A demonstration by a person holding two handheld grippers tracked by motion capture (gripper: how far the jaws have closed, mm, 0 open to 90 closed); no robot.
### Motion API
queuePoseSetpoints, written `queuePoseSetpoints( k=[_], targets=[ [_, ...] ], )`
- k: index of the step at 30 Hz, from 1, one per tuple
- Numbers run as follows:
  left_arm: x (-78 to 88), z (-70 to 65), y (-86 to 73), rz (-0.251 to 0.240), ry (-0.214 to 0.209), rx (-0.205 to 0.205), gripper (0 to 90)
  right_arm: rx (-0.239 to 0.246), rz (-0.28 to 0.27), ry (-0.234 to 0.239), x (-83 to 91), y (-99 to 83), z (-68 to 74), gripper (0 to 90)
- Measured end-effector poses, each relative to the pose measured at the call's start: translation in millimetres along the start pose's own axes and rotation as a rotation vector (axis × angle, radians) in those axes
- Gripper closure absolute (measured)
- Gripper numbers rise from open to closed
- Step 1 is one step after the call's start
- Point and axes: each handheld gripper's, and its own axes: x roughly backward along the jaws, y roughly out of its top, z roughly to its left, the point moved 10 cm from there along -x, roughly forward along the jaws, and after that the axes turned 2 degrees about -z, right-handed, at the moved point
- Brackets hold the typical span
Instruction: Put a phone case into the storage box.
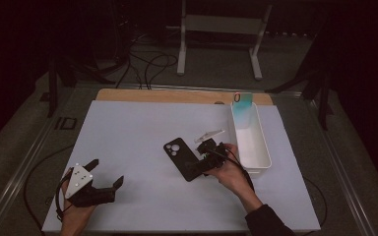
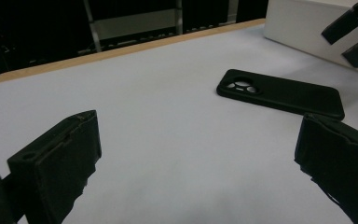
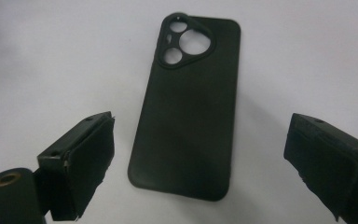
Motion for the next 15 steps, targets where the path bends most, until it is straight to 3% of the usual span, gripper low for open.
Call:
queuePoseSetpoints(
  k=[15],
  targets=[
    [-0.1, -0.1, -0.2, 0.001, 0.0, -0.003, 0.9, -0.004, 0.105, 0.001, -38.3, -12.3, 3.7, 8.6]
  ],
)
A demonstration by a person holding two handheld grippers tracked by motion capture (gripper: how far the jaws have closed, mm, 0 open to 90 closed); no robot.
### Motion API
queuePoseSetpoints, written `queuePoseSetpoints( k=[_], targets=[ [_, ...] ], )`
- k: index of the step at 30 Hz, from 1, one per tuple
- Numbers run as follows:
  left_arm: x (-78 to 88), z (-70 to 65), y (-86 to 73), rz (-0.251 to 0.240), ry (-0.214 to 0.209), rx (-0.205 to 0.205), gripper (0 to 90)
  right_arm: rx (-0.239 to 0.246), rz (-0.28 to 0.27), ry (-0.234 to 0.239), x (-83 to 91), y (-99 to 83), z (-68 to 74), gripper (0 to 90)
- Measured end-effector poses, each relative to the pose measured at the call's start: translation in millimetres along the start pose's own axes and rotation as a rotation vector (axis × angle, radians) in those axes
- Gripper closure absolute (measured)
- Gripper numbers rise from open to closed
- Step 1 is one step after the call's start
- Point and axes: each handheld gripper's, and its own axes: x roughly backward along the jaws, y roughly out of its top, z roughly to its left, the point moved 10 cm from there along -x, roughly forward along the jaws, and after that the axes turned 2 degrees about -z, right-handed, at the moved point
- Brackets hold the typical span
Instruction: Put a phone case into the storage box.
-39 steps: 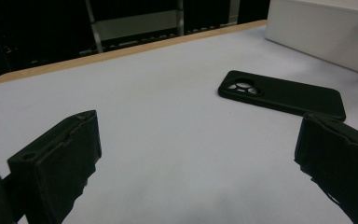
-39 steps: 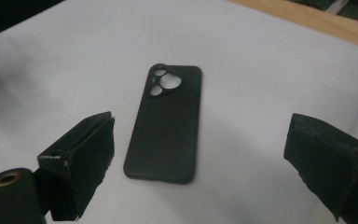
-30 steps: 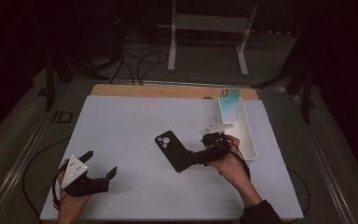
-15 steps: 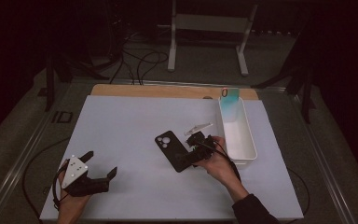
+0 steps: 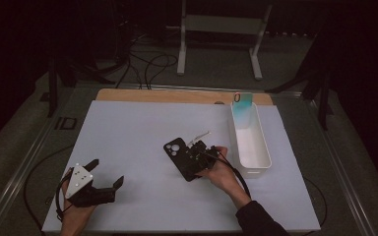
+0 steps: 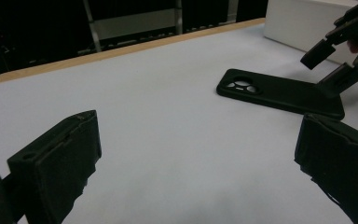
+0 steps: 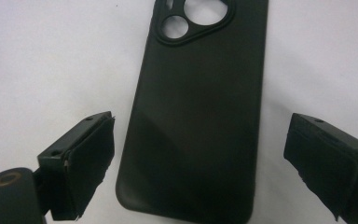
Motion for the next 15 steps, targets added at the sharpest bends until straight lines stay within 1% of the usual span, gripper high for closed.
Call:
queuePoseSetpoints(
  k=[4, 8, 15],
  targets=[
    [0.0, 0.0, 0.0, 0.0, 0.0, 0.0, 0.9, 0.004, 0.015, 0.005, -5.9, -1.0, 2.4, 8.6],
    [0.3, 0.1, 0.2, -0.002, -0.001, 0.002, 0.9, 0.007, 0.039, -0.004, -12.8, -4.8, 2.3, 8.6],
    [0.0, -0.2, -0.1, 0.001, -0.001, -0.001, 0.9, 0.008, 0.059, -0.004, -18.1, -8.1, 2.8, 8.6]
  ],
)
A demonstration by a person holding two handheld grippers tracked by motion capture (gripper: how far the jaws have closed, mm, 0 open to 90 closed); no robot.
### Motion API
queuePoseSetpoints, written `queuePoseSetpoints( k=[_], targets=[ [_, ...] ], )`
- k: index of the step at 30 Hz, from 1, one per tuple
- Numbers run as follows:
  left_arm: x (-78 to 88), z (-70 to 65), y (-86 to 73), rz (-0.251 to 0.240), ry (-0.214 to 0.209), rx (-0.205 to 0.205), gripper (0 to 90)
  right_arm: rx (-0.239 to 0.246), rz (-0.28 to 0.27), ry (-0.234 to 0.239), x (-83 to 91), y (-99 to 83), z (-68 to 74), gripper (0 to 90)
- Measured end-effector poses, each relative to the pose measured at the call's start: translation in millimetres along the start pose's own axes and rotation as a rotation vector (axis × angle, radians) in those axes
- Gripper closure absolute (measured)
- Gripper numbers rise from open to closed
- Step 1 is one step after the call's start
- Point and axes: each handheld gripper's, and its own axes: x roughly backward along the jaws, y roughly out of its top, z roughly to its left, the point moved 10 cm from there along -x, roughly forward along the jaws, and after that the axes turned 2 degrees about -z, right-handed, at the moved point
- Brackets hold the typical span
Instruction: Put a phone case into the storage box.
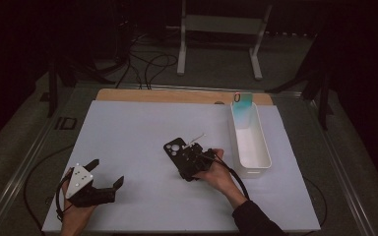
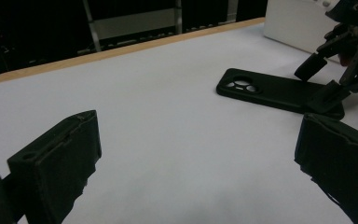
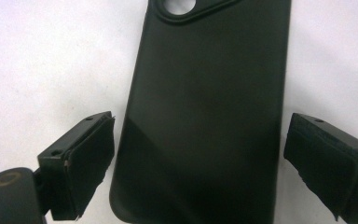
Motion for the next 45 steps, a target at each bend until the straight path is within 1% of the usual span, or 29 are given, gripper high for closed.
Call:
queuePoseSetpoints(
  k=[3, 7, 10, 14, 19, 25, 27, 28, 30, 31, 38, 41, 45],
  targets=[
    [0.3, 0.5, 0.1, -0.001, 0.001, 0.002, 0.9, -0.001, 0.012, 0.001, -2.3, -1.8, 2.1, 8.6],
    [0.2, 0.4, 0.0, -0.001, 0.001, 0.0, 0.9, 0.01, 0.029, -0.024, -4.7, -4.7, 1.5, 8.7],
    [0.2, 0.4, 0.1, -0.001, 0.001, 0.001, 0.9, 0.016, 0.037, -0.035, -5.1, -5.3, 2.1, 8.7],
    [0.2, 0.2, 0.0, 0.0, 0.001, 0.0, 0.9, 0.006, 0.048, -0.045, -4.7, -5.8, 2.3, 10.1],
    [0.4, 0.3, 0.1, -0.001, 0.002, 0.001, 0.9, 0.011, 0.056, -0.046, -3.5, -6.4, 3.0, 12.6],
    [0.0, 0.1, -0.5, 0.004, 0.001, -0.002, 0.9, 0.014, 0.048, -0.052, -1.6, -6.3, 4.5, 14.3],
    [-0.2, 0.3, -0.7, 0.006, 0.002, 0.0, 0.9, 0.012, 0.036, -0.054, -0.6, -5.7, 4.7, 14.5],
    [-0.2, 0.3, -0.8, 0.007, 0.002, 0.0, 0.9, 0.006, 0.02, -0.046, 2.1, -4.3, 3.7, 14.6],
    [-0.3, 0.2, -0.8, 0.007, 0.003, 0.0, 0.9, 0.001, 0.015, -0.041, 3.5, -3.6, 3.8, 14.6],
    [-0.4, 0.1, -0.9, 0.008, 0.003, 0.0, 0.9, -0.003, 0.001, -0.038, 5.2, -2.0, 3.5, 14.6],
    [-1.5, -0.9, -1.2, 0.016, 0.003, 0.001, 0.9, -0.052, -0.065, -0.004, 19.7, 4.3, 2.5, 14.7],
    [-2.3, -2.2, 0.0, 0.018, 0.001, 0.006, 0.9, -0.078, -0.102, 0.017, 26.6, 7.2, 1.9, 14.9],
    [-4.1, -6.0, 5.9, 0.011, -0.016, 0.031, 0.9, -0.089, -0.148, 0.041, 35.6, 11.9, 2.2, 14.9]
  ],
)
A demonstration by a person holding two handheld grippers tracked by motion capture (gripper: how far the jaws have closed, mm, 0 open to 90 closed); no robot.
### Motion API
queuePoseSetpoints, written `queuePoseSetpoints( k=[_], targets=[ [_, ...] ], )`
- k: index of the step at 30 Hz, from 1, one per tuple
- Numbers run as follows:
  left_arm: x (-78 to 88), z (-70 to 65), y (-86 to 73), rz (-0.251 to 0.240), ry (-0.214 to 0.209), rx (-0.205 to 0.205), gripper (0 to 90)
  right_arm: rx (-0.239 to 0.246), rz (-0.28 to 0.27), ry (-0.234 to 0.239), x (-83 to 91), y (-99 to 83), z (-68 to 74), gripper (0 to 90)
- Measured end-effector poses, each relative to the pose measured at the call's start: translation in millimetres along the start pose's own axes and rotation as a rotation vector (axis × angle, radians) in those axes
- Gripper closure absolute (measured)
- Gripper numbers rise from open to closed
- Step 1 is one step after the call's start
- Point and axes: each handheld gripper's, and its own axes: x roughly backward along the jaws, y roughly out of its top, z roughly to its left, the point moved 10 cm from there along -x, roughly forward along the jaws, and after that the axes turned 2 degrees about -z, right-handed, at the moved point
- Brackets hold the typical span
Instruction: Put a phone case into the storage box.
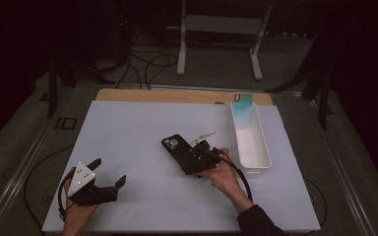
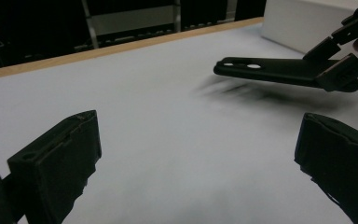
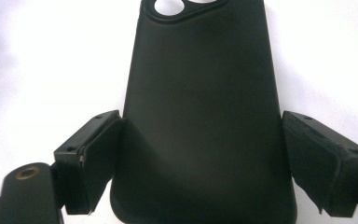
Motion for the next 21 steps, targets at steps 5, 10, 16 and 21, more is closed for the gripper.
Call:
queuePoseSetpoints(
  k=[5, 10, 16, 21],
  targets=[
    [-5.9, -3.7, 10.0, 0.009, -0.012, 0.03, 0.9, 0.003, -0.053, 0.022, 12.9, 6.2, 2.5, 14.9],
    [-15.2, -9.5, 16.0, 0.043, -0.021, 0.035, 1.0, 0.01, -0.11, 0.037, 25.6, 12.6, 4.9, 14.8],
    [-30.0, -16.8, 25.2, 0.075, -0.046, 0.05, 1.0, 0.024, -0.159, 0.036, 38.5, 17.6, 6.7, 14.8],
    [-41.3, -24.1, 32.1, 0.092, -0.072, 0.059, 0.9, 0.039, -0.19, 0.039, 46.9, 20.2, 8.7, 14.8]
  ],
)
